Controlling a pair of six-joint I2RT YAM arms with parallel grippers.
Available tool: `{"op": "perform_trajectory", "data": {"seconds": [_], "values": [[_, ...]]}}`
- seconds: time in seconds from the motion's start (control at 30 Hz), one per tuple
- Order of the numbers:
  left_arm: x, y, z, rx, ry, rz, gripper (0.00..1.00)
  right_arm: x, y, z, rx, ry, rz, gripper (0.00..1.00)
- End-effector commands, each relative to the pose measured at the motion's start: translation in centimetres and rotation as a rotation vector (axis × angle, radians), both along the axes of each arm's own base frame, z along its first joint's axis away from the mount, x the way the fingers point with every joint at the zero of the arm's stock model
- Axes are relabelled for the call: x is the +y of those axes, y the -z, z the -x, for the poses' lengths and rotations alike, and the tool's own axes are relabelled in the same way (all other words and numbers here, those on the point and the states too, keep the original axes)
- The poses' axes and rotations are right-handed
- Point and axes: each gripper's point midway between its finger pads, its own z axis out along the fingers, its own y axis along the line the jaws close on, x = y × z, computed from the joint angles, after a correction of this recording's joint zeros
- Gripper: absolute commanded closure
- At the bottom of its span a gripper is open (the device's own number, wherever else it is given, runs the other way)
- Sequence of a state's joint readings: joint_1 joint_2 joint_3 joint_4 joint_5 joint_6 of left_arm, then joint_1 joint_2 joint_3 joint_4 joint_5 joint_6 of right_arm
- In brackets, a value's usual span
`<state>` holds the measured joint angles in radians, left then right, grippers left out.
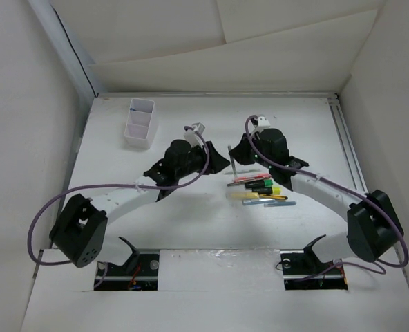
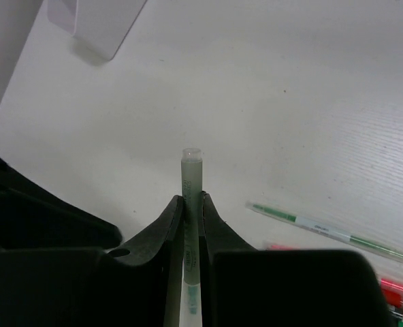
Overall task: Sort the stationery into containers
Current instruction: Pass the stationery from the right arm to the left
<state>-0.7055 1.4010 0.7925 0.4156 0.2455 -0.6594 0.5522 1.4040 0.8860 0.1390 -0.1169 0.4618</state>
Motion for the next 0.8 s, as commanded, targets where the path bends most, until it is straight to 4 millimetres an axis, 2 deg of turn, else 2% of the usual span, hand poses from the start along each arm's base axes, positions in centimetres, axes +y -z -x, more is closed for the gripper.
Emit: {"op": "perform_trajectory", "data": {"seconds": [0.0, 0.07, 0.13, 0.17, 0.2, 0.43, 0.77], "values": [[1.8, -3.3, -0.3, -0.015, -0.033, 0.095, 0.58, -0.7, -1.8, 0.0, -0.124, -0.047, 0.058, 1.00], [2.5, -4.2, -0.8, 0.006, -0.045, 0.144, 0.62, -0.6, -1.0, 0.7, -0.119, -0.063, 0.074, 1.00], [2.3, -4.2, -0.8, 0.029, -0.038, 0.131, 0.62, -0.9, -1.5, 1.0, -0.139, -0.066, 0.076, 1.00], [2.0, -5.0, -1.2, 0.027, -0.038, 0.133, 0.62, -0.4, -1.5, 1.4, -0.144, -0.093, 0.079, 1.00], [1.8, -4.0, -1.1, 0.053, -0.026, 0.118, 0.62, -0.4, -1.5, 1.5, -0.145, -0.093, 0.079, 1.00], [0.6, -3.4, -1.6, 0.090, 0.018, 0.099, 0.62, 2.0, -1.6, 2.9, -0.160, -0.187, 0.086, 1.00], [0.2, -3.1, -3.3, 0.076, -0.016, 0.084, 0.62, 3.3, -2.1, 3.9, -0.174, -0.241, 0.076, 1.00]]}}
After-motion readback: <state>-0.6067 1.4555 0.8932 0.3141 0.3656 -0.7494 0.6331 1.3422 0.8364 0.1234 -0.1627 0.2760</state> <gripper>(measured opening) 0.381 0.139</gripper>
